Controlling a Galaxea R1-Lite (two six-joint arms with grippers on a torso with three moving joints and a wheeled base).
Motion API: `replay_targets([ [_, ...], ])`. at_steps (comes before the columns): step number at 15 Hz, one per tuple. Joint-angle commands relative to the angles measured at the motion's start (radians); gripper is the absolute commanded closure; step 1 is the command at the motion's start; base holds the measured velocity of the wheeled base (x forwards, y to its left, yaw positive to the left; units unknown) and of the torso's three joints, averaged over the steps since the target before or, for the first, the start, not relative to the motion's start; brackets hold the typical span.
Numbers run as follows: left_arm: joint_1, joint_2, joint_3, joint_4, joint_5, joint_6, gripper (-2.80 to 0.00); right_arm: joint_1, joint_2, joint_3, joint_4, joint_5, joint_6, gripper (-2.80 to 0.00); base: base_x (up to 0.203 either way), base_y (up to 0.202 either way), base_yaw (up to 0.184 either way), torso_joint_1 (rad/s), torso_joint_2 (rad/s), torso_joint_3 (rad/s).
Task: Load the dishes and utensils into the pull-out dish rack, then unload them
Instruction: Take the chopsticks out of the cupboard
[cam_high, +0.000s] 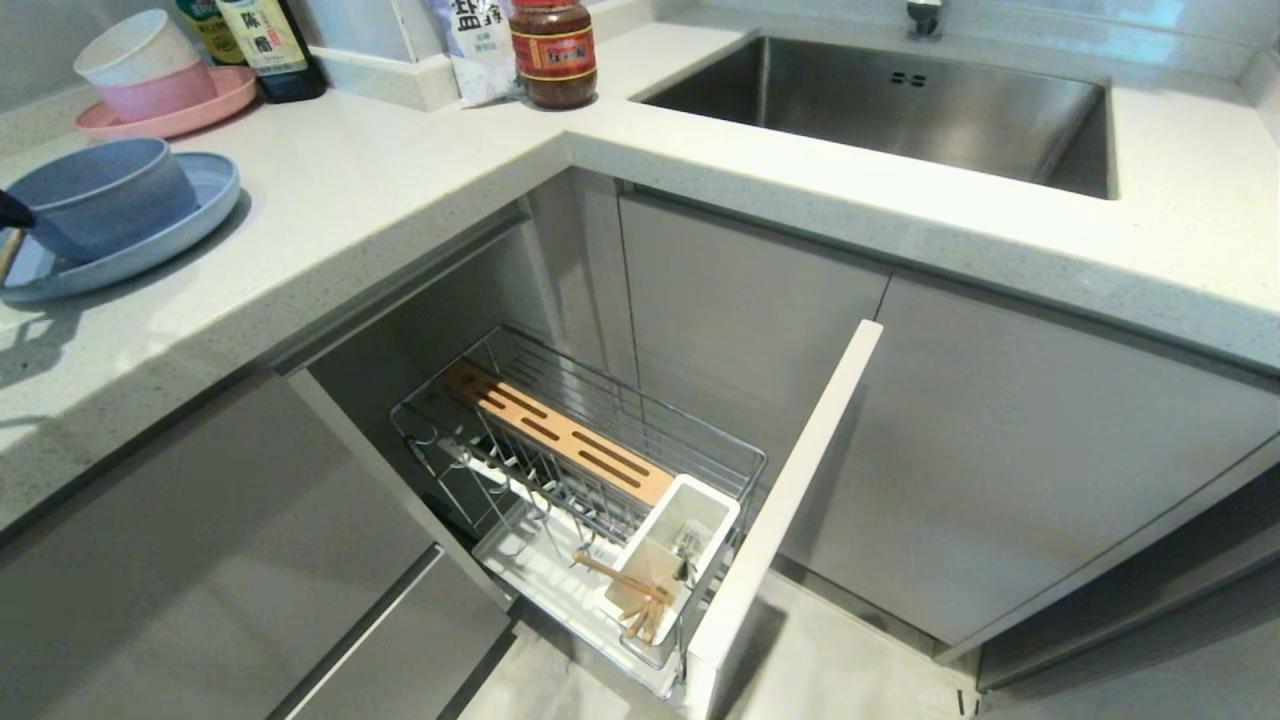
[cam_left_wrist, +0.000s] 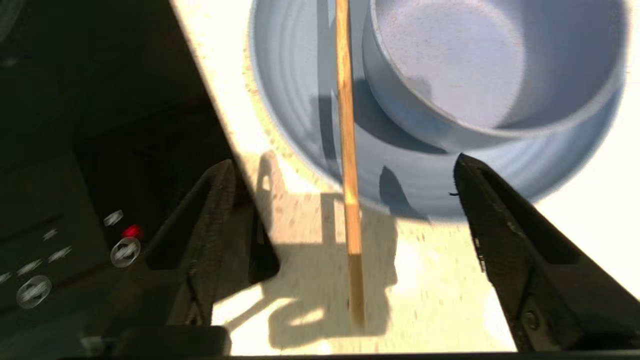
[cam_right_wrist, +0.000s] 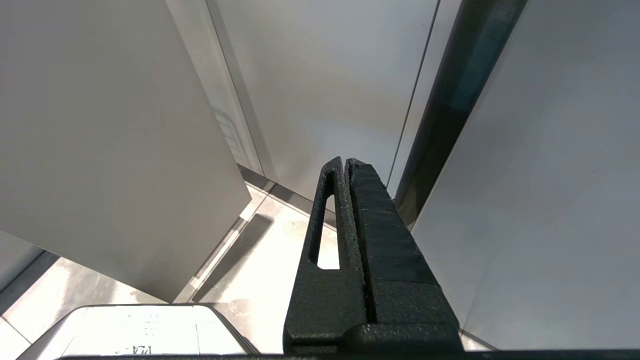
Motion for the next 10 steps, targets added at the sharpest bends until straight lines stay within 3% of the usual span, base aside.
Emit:
replay_targets([
  [1,0.000,-0.068,0.013,0.004,0.002,0.000,-2.80,0.000,-0.004,0.002,0.000,0.000,0.000,0.00,0.000,0.000,0.000,0.000,0.00,0.000],
  [3,-0.004,-0.118,0.032,0.003,0.000,0.001,-2.80,0.000,-0.004,0.002,0.000,0.000,0.001,0.00,0.000,0.000,0.000,0.000,0.00,0.000],
  [4,-0.013,-0.149,0.040,0.001,-0.001,0.001,-1.69,0.000,-0.004,0.002,0.000,0.000,0.000,0.00,0.000,0.000,0.000,0.000,0.00,0.000],
  [5,-0.025,-0.171,0.043,-0.001,-0.002,-0.003,0.00,0.000,-0.004,0.002,0.000,0.000,0.001,0.00,0.000,0.000,0.000,0.000,0.00,0.000],
  [8,-0.113,-0.243,0.051,-0.003,-0.003,-0.013,0.00,0.000,-0.004,0.002,0.000,0.000,0.001,0.00,0.000,0.000,0.000,0.000,0.00,0.000],
  [10,-0.225,-0.264,0.050,-0.004,-0.001,-0.075,0.00,0.000,-0.004,0.002,0.000,0.000,0.001,0.00,0.000,0.000,0.000,0.000,0.00,0.000],
])
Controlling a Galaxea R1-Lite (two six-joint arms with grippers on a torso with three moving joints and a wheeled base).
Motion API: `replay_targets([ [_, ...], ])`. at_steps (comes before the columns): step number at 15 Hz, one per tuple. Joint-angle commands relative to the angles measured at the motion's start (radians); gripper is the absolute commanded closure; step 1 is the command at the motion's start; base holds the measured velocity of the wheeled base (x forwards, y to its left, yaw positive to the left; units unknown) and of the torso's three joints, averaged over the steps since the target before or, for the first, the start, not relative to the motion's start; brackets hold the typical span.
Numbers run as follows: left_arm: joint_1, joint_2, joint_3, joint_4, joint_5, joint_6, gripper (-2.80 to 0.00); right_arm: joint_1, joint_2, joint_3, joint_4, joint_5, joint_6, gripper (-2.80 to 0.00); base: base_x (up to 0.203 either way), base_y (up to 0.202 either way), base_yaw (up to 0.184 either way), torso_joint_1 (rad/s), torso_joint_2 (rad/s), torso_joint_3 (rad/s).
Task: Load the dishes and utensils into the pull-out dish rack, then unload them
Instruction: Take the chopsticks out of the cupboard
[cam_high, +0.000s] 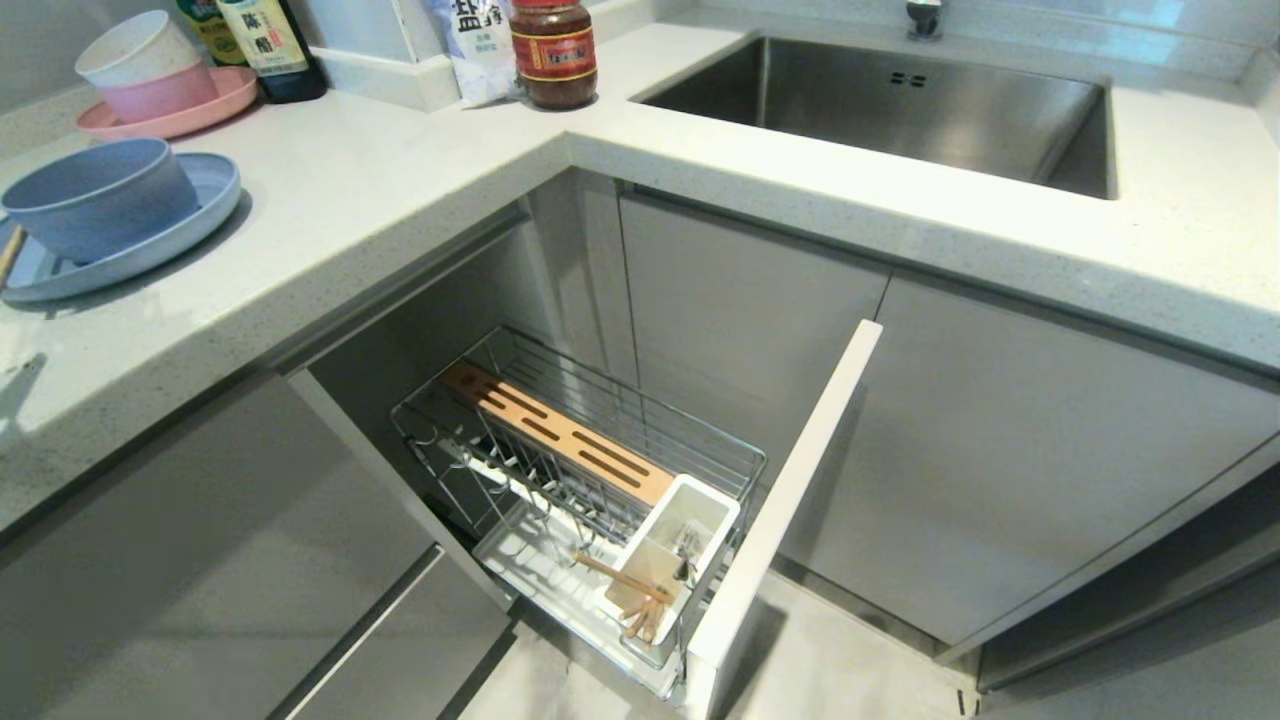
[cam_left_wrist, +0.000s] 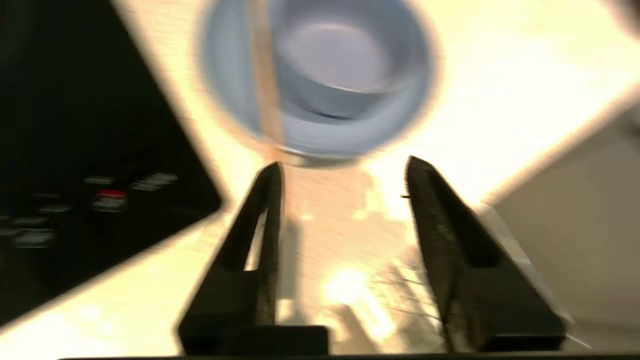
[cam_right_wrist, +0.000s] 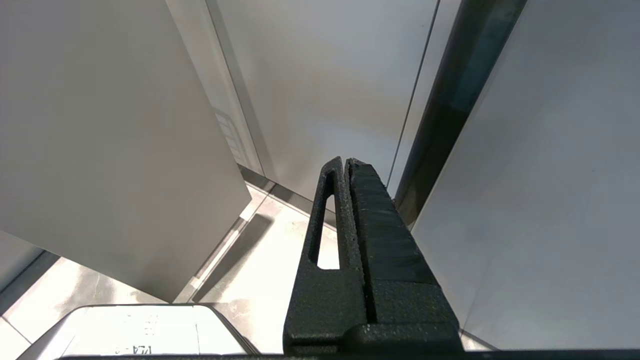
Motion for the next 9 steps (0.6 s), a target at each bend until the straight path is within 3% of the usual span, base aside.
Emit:
replay_targets([
  [1,-0.149,-0.049,-0.001,0.002,0.003,-0.067,0.00,0.000,-0.004,0.002,0.000,0.000,0.000,0.00,0.000,0.000,0.000,0.000,0.00,0.000],
  [5,-0.525,-0.088,0.037,-0.013,0.006,-0.246,0.00,0.000,-0.004,0.002,-0.001,0.000,0.001,0.00,0.000,0.000,0.000,0.000,0.00,0.000],
  [9,-0.794,-0.041,0.208,-0.009,-0.004,-0.321,0.00,0.000,-0.004,0.002,0.000,0.000,0.000,0.00,0.000,0.000,0.000,0.000,0.00,0.000],
])
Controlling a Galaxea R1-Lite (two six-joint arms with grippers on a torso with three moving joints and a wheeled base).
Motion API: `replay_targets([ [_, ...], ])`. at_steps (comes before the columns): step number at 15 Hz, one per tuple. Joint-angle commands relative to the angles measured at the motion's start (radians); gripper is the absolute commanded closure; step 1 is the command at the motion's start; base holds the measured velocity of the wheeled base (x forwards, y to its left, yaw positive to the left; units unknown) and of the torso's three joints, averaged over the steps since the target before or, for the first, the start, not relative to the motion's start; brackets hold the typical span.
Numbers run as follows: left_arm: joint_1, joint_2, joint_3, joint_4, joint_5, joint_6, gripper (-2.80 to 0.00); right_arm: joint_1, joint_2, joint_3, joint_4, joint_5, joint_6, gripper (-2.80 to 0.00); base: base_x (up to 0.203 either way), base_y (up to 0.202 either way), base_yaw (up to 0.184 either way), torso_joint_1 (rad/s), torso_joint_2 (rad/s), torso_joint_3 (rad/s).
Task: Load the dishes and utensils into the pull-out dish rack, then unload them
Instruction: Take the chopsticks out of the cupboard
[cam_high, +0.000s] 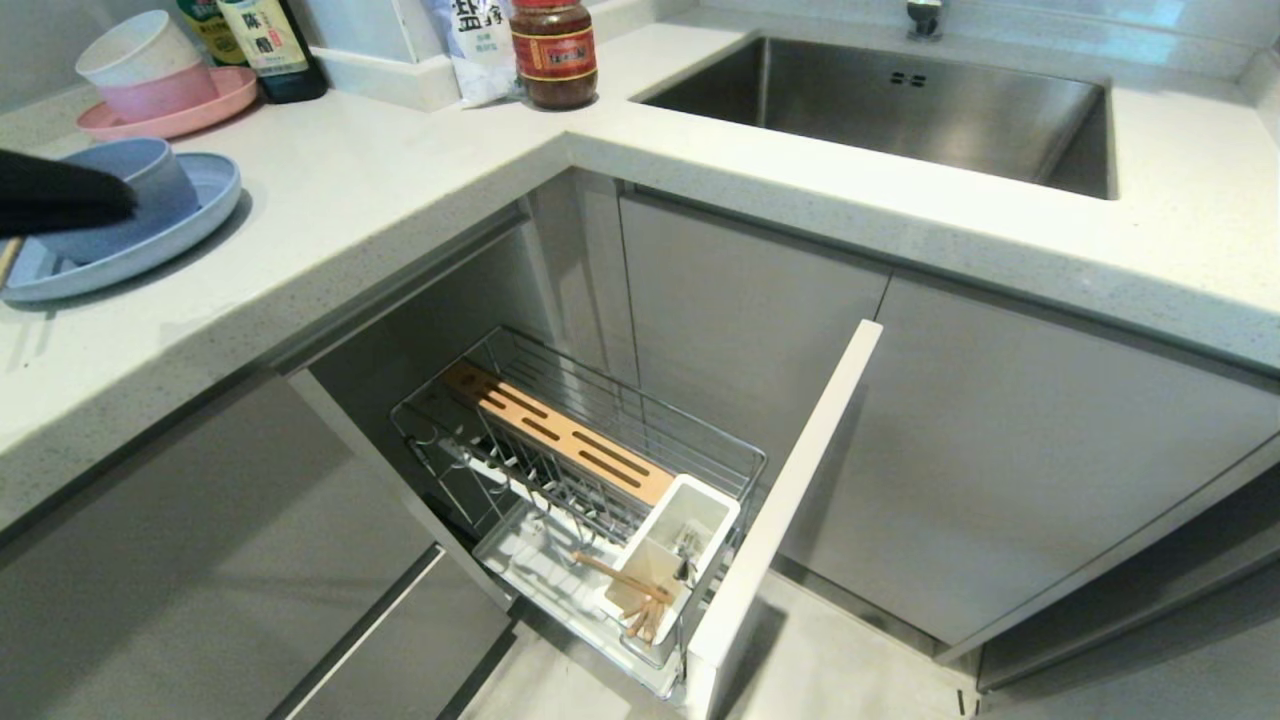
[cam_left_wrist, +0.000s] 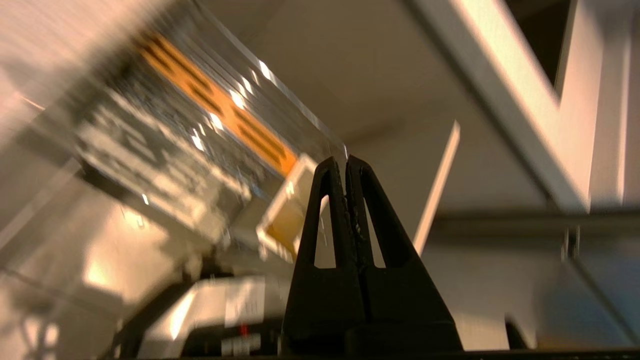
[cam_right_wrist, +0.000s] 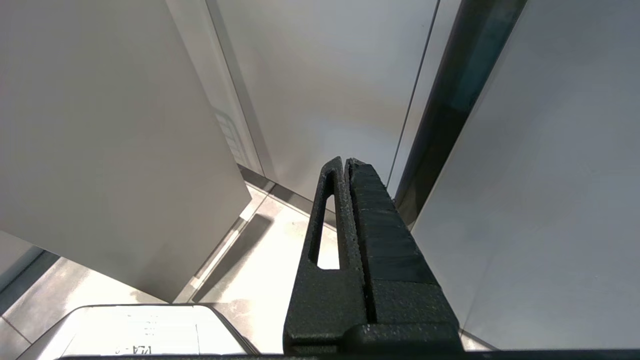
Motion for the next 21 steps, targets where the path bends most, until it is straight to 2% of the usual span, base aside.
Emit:
replay_targets([
  [1,-0.127,0.064,0.093,0.022,-0.020,-0.016,0.00,0.000,-0.004,0.002,0.000,0.000,0.001,0.00,0.000,0.000,0.000,0.000,0.00,0.000],
  [5,-0.143,0.184,0.076,0.227,-0.225,-0.012,0.00,0.000,-0.004,0.002,0.000,0.000,-0.001,0.00,0.000,0.000,0.000,0.000,0.00,0.000],
  [7,-0.143,0.252,0.063,0.300,-0.297,0.001,0.00,0.000,-0.004,0.002,0.000,0.000,-0.001,0.00,0.000,0.000,0.000,0.000,0.00,0.000],
  [9,-0.142,0.322,0.060,0.350,-0.322,0.018,0.00,0.000,-0.004,0.002,0.000,0.000,0.000,0.00,0.000,0.000,0.000,0.000,0.00,0.000],
  [14,-0.072,0.476,0.063,0.433,-0.343,0.143,0.00,0.000,-0.004,0.002,0.000,0.000,-0.001,0.00,0.000,0.000,0.000,0.000,0.00,0.000],
  [15,-0.056,0.503,0.066,0.435,-0.354,0.172,-2.80,0.000,-0.004,0.002,0.000,0.000,-0.001,0.00,0.000,0.000,0.000,0.000,0.00,0.000],
  [18,-0.030,0.577,0.063,0.434,-0.415,0.188,-2.80,0.000,-0.004,0.002,0.000,0.000,0.000,0.00,0.000,0.000,0.000,0.000,0.00,0.000],
  [21,-0.015,0.659,0.059,0.425,-0.424,0.186,-2.80,0.000,-0.004,0.002,0.000,0.000,0.000,0.00,0.000,0.000,0.000,0.000,0.00,0.000],
])
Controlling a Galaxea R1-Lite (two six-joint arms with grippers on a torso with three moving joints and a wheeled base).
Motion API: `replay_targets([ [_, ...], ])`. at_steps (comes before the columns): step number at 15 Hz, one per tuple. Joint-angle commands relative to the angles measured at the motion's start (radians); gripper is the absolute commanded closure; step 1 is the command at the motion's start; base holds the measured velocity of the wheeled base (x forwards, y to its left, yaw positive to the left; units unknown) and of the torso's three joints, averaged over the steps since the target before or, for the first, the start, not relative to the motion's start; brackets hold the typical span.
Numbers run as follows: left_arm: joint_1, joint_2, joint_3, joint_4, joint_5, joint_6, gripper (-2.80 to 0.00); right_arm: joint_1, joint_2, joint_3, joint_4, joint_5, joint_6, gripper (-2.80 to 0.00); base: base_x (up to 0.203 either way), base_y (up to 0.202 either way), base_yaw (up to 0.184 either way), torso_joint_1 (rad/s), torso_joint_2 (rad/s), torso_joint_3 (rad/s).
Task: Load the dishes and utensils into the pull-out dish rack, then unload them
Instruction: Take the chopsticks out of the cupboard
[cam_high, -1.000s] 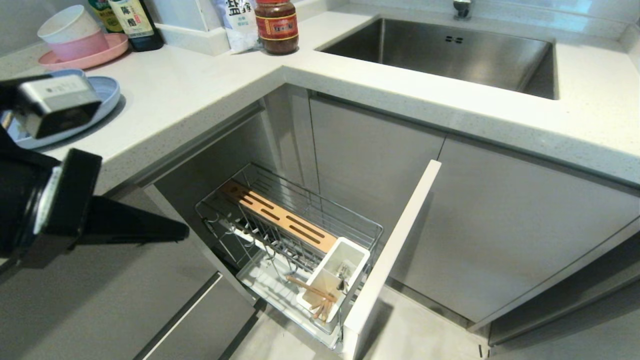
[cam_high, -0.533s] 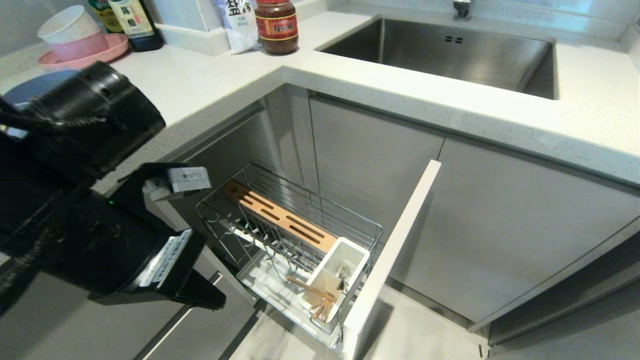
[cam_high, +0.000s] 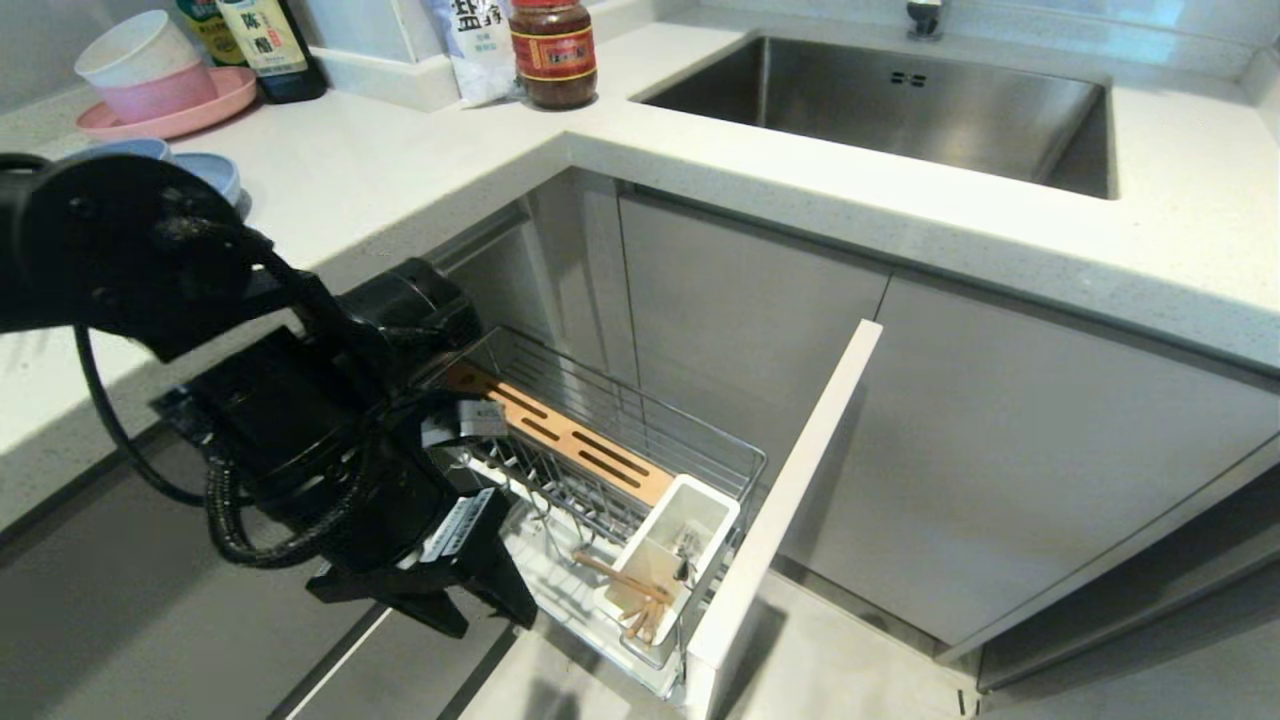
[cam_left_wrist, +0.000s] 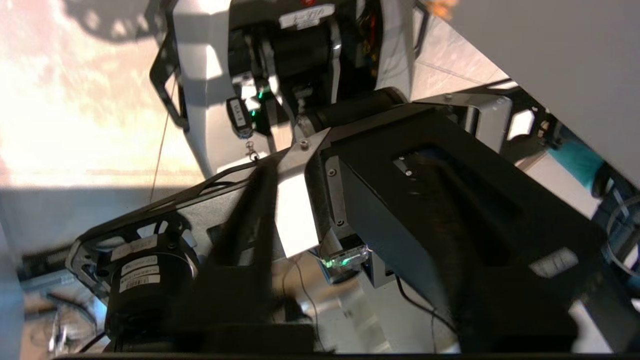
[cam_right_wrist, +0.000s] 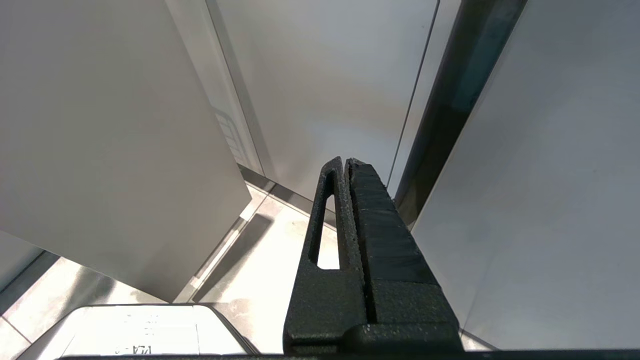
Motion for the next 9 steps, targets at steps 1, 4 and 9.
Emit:
replay_targets([
  [1,0.013,0.098,-0.003,-0.001,-0.003,-0.004,-2.80,0.000,-0.004,0.002,0.000,0.000,0.000,0.00,0.000,0.000,0.000,0.000,0.00,0.000],
  [4,0.033,0.169,-0.020,-0.007,-0.012,-0.003,-2.80,0.000,-0.004,0.002,0.000,0.000,0.000,0.00,0.000,0.000,0.000,0.000,0.00,0.000],
  [9,0.076,0.270,-0.070,-0.008,-0.054,-0.003,-2.80,0.000,-0.004,0.002,0.000,0.000,0.000,0.00,0.000,0.000,0.000,0.000,0.00,0.000],
])
